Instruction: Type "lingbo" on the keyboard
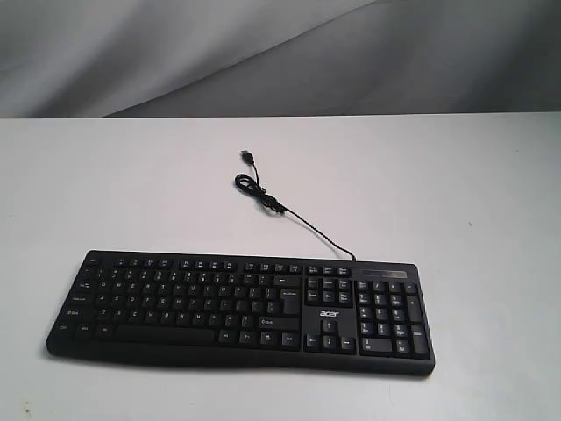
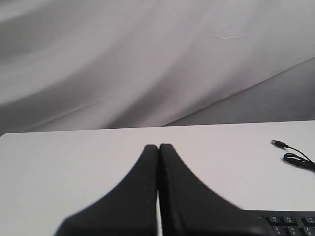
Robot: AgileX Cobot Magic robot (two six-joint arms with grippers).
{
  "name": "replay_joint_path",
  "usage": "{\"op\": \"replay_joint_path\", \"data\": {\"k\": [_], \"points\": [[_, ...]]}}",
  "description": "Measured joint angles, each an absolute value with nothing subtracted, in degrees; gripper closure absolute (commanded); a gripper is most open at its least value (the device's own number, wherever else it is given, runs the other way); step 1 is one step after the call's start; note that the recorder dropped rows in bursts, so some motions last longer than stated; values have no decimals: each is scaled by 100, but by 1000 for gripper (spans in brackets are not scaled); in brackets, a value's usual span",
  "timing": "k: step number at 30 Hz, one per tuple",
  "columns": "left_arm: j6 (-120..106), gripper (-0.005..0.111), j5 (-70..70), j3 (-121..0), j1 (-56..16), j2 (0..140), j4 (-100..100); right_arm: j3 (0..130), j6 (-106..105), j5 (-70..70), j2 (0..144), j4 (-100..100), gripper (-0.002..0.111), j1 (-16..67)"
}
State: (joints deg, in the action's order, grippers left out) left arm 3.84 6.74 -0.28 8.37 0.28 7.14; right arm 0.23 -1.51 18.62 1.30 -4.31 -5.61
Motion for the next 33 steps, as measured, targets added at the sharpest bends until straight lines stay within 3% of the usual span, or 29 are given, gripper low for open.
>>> {"op": "replay_joint_path", "data": {"k": [18, 29, 33], "points": [[384, 106, 674, -28, 837, 28, 714, 23, -151, 1819, 130, -421, 108, -561], [384, 106, 674, -28, 837, 28, 714, 16, -151, 1189, 130, -408, 108, -561], [384, 106, 674, -28, 837, 28, 714, 16, -129, 138, 130, -647, 108, -561]]}}
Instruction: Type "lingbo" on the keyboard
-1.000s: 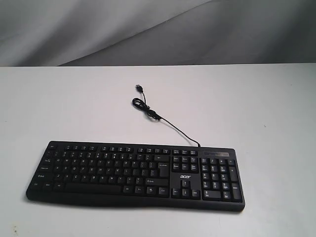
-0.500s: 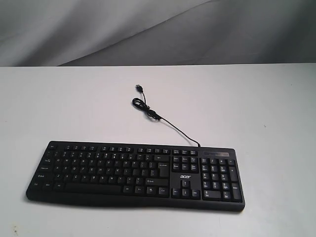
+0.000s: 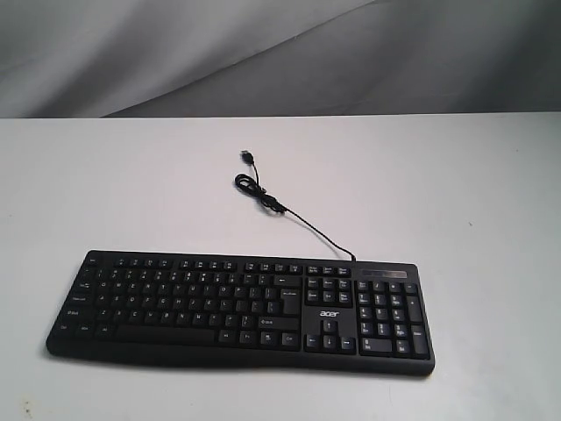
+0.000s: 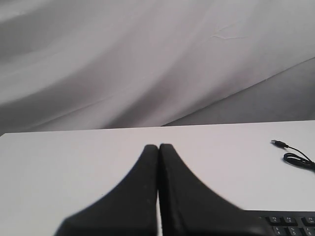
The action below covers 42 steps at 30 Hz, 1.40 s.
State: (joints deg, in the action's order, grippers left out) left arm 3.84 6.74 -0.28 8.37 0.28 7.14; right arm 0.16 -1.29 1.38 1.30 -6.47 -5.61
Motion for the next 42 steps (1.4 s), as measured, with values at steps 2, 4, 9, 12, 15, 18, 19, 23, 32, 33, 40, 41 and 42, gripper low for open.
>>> {"op": "replay_joint_path", "data": {"k": [2, 4, 9, 12, 15, 18, 19, 23, 32, 33, 40, 41, 42], "points": [[384, 106, 674, -28, 837, 28, 714, 16, -129, -557, 130, -753, 108, -561], [384, 106, 674, -28, 837, 28, 714, 16, -129, -1337, 130, -800, 108, -561], [384, 106, 674, -28, 837, 28, 714, 16, 367, -3253, 127, -830, 108, -561], [384, 106, 674, -28, 837, 28, 714, 16, 1855, -3938, 117, -798, 108, -561], [384, 106, 674, -28, 837, 28, 714, 16, 2604, -4128, 117, -580, 108, -561], [384, 106, 674, -28, 837, 28, 714, 497, 3142, -3495, 293, 850, 108, -561], [384, 106, 674, -28, 837, 28, 714, 671, 3417, -3277, 427, 1252, 108, -561], [384, 106, 674, -28, 837, 28, 714, 1503, 5122, -3041, 1594, 3475, 108, -561], [384, 106, 674, -28, 837, 28, 714, 3904, 8003, -4065, 5472, 7648, 108, -561], [384, 106, 674, -28, 837, 28, 714, 4177, 8099, -4066, 5903, 7818, 108, -561], [384, 106, 674, -28, 837, 28, 714, 6117, 6652, 342, 8595, 8526, 108, 663], [384, 106, 674, -28, 837, 28, 714, 6229, 6478, 744, 8750, 8568, 108, 802], [384, 106, 674, -28, 837, 28, 714, 6429, 6316, 1161, 9025, 8628, 108, 1023]]}}
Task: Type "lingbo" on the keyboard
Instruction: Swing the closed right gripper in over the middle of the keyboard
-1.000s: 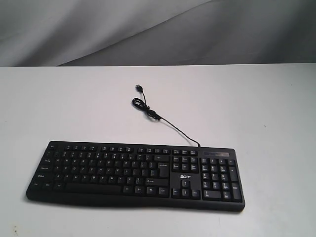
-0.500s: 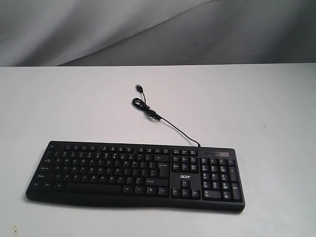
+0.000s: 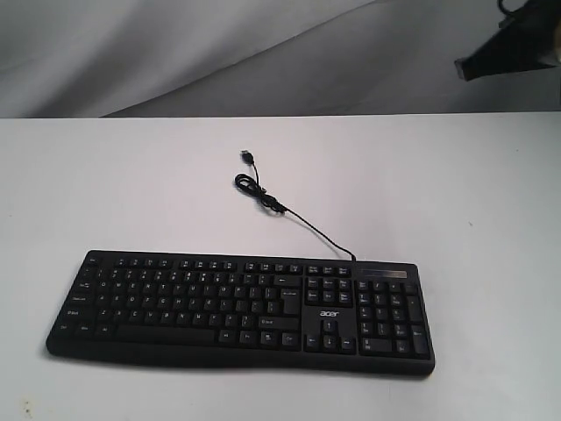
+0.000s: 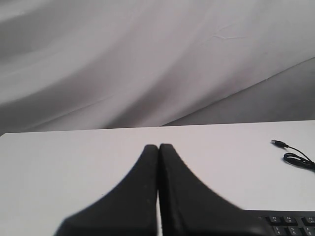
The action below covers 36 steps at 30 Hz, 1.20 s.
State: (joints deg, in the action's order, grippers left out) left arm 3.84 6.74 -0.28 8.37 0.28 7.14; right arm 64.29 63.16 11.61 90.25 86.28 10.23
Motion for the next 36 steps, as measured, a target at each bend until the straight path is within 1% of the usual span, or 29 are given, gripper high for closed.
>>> {"op": "replay_joint_path", "data": {"k": [2, 4, 6, 7, 8, 9, 14, 16, 18, 20, 22, 28, 33, 34, 36], "points": [[384, 106, 674, -28, 837, 28, 714, 6658, 6315, 1152, 9368, 8437, 108, 1265], [384, 106, 674, -28, 837, 28, 714, 6735, 6292, 370, 9676, 8230, 108, 1465], [384, 106, 674, -28, 837, 28, 714, 6748, 6380, -1002, 10066, 8386, 108, 1667], [384, 106, 674, -28, 837, 28, 714, 6770, 6664, -2200, 10349, 8855, 108, 1798], [384, 106, 674, -28, 837, 28, 714, 6828, 7018, -3055, 10536, 9354, 108, 1917], [384, 106, 674, -28, 837, 28, 714, 6862, 7335, -3539, 10754, 9680, 108, 2150], [384, 106, 674, -28, 837, 28, 714, 6901, 7335, -3469, 11262, 9969, 108, 2920], [384, 106, 674, -28, 837, 28, 714, 6901, 7299, -3276, 11428, 9981, 108, 3304], [384, 106, 674, -28, 837, 28, 714, 6901, 7328, -2454, 11539, 9991, 108, 3801], [384, 106, 674, -28, 837, 28, 714, 6901, 7619, -1550, 11542, 10001, 108, 4130], [384, 106, 674, -28, 837, 28, 714, 6901, 7988, -664, 11542, 10001, 108, 4382], [384, 106, 674, -28, 837, 28, 714, 6901, 8188, 776, 11344, 10001, 108, 4739], [384, 106, 674, -28, 837, 28, 714, 7008, 7215, 2952, 11344, 9756, 108, 5111], [384, 106, 674, -28, 837, 28, 714, 7124, 6841, 3245, 11344, 9489, 108, 5150], [384, 106, 674, -28, 837, 28, 714, 7468, 5832, 3403, 11341, 8656, 108, 5164]]}}
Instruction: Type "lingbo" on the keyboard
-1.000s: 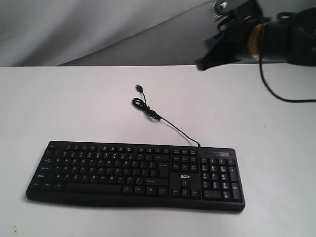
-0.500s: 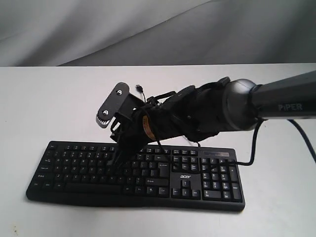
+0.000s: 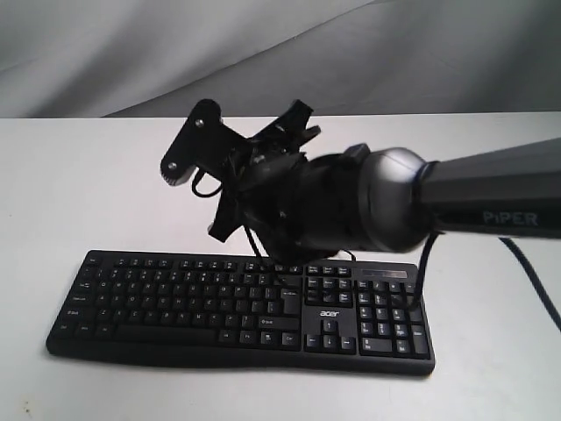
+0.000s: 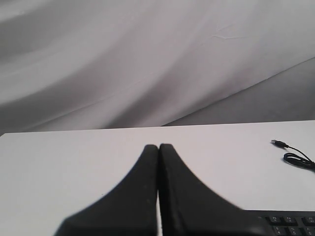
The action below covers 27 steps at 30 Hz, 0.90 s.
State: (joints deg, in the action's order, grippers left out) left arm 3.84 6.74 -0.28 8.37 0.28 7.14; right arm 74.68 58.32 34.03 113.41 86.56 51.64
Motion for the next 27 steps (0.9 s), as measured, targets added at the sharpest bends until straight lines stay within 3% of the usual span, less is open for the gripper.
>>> {"op": "replay_joint_path", "data": {"k": [6, 12, 21, 27], "points": [[384, 106, 674, -28, 837, 28, 714, 8379, 644, 2712, 11294, 3341, 108, 4832], [384, 106, 674, -28, 837, 28, 714, 8268, -3819, 2989, 11284, -689, 108, 4423], [384, 106, 674, -28, 837, 28, 714, 7077, -8462, 2907, 11284, -5111, 108, 4068], [384, 106, 674, -28, 837, 28, 714, 6820, -9295, 2800, 11284, -6185, 108, 4031]]}}
